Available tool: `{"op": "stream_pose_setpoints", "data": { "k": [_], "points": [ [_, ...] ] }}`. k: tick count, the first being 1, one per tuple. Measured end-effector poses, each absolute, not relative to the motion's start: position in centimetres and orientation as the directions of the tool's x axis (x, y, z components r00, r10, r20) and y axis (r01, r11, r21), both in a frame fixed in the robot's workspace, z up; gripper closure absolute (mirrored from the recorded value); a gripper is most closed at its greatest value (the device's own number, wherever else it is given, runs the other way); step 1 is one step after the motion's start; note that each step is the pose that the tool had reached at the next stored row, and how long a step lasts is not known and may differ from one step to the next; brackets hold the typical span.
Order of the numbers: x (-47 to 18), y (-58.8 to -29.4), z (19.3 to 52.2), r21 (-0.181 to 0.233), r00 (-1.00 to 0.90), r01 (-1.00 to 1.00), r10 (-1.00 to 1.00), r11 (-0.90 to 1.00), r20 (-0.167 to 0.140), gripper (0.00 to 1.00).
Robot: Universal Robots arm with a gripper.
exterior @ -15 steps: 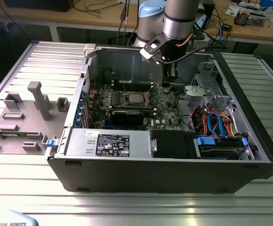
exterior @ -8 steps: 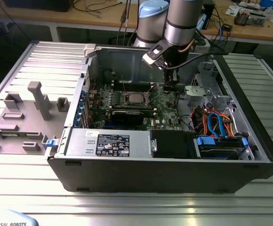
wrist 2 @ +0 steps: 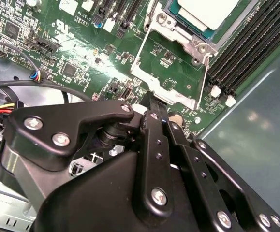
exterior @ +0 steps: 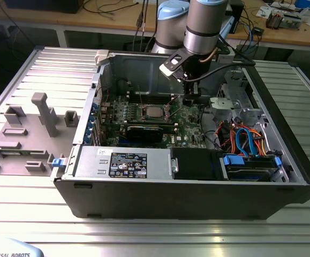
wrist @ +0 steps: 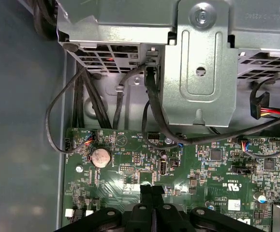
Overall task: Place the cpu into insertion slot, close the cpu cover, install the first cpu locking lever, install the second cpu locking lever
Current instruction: 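Close the cpu cover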
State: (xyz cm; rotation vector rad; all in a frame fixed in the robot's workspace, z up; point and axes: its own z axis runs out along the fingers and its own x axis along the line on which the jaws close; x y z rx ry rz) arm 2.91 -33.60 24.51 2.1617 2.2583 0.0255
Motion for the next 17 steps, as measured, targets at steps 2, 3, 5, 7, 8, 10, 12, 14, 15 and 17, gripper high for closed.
{"op": "stream_pose_setpoints", "data": {
  "k": [2, 3, 5, 7, 8, 10, 12, 14, 15, 17],
  "points": [
    [2.89, -33.6, 24.51, 0.022, -0.044, 0.999, 0.999, 0.044, 0.0, 0.89],
    [2.84, -33.6, 24.51, 0.022, -0.044, 0.999, 0.999, 0.044, 0.0, 0.89],
    [2.75, -33.6, 24.51, 0.022, -0.044, 0.999, 0.999, 0.044, 0.0, 0.89],
    [2.69, -33.6, 24.51, 0.022, -0.044, 0.999, 0.999, 0.044, 0.0, 0.89],
    [2.69, -33.6, 24.51, 0.022, -0.044, 0.999, 0.999, 0.044, 0.0, 0.89],
    [2.68, -33.6, 24.51, 0.022, -0.044, 0.999, 0.999, 0.044, 0.0, 0.89],
    [2.67, -33.6, 24.51, 0.022, -0.044, 0.999, 0.999, 0.044, 0.0, 0.89],
    [2.66, -33.6, 24.51, 0.022, -0.044, 0.999, 0.999, 0.044, 0.0, 0.89],
    [2.64, -33.6, 24.51, 0.022, -0.044, 0.999, 0.999, 0.044, 0.0, 0.89],
    [2.25, -33.6, 24.51, 0.022, -0.044, 0.999, 0.999, 0.044, 0.0, 0.89]
  ]
}}
